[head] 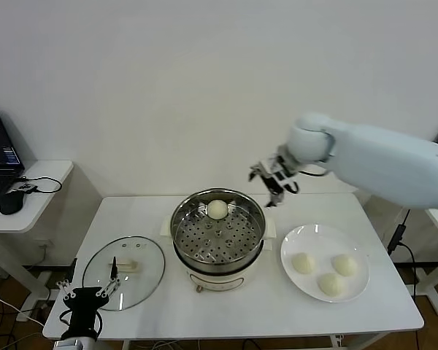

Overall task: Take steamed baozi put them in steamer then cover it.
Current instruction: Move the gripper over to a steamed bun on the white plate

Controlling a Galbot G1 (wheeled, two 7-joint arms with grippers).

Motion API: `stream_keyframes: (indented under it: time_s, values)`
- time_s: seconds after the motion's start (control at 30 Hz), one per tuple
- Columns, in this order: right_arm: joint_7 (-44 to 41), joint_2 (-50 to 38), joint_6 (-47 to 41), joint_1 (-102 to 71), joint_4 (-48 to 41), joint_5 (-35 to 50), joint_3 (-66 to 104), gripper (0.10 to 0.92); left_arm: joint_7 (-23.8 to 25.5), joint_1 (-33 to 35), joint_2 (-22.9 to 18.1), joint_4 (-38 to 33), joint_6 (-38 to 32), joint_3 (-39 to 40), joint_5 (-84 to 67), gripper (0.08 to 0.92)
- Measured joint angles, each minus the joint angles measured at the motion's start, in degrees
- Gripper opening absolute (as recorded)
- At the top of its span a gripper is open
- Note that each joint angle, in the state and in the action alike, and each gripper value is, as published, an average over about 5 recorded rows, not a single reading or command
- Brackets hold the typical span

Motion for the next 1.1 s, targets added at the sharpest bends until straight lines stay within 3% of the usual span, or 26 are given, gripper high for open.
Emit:
stream_keyframes:
  time_s: [0.43,1.1]
  values:
    - [-0.25,-9.95,-2.94,-14.15,2.65,-6.88,6.69,0.823,-0.21,0.51,-0.32,0.85,0.24,0.32,0.18,0.823]
    - [0.51,-4.94,-1.32,-34.34,-6.19,-14.02,19.32,0.823,-0.25,0.79,-0.61,2.61,0.33,0.07,0.43,0.823]
